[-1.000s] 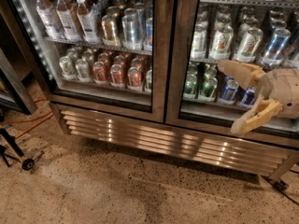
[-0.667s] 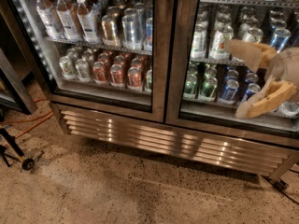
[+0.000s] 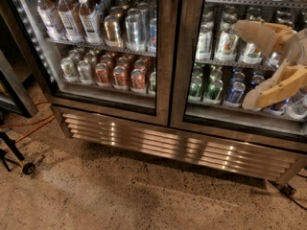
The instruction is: Open left fridge door
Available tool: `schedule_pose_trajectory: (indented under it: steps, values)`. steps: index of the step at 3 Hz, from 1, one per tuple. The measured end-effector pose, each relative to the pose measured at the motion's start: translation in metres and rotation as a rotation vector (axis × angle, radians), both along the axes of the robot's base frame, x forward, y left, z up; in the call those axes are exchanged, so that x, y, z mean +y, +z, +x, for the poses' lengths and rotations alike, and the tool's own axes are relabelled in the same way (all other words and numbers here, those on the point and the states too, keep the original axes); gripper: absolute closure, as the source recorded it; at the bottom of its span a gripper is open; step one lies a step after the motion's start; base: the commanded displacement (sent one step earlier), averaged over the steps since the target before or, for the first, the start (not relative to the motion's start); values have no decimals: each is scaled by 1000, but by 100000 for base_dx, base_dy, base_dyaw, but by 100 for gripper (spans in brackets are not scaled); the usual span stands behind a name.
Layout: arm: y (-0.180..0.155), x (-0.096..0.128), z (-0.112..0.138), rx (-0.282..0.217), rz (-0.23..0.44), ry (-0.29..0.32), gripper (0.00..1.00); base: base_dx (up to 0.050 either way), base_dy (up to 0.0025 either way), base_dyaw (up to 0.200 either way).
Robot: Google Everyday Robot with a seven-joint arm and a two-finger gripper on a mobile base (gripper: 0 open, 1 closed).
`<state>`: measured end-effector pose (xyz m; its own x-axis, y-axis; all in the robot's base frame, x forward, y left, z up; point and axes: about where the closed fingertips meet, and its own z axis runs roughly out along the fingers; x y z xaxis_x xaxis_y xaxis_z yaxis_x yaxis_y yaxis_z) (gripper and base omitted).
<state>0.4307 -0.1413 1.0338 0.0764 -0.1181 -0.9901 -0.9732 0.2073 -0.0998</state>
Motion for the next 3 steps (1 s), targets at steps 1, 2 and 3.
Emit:
schedule_pose_trajectory:
  steps: [1, 2, 3]
  values:
    - [6, 6, 33, 39, -37, -51, 0, 0, 0, 0]
    - [3, 7, 34, 43, -34, -47, 0, 0, 0, 0]
    - [-18, 7, 40, 78, -16, -44, 0, 0, 0, 0]
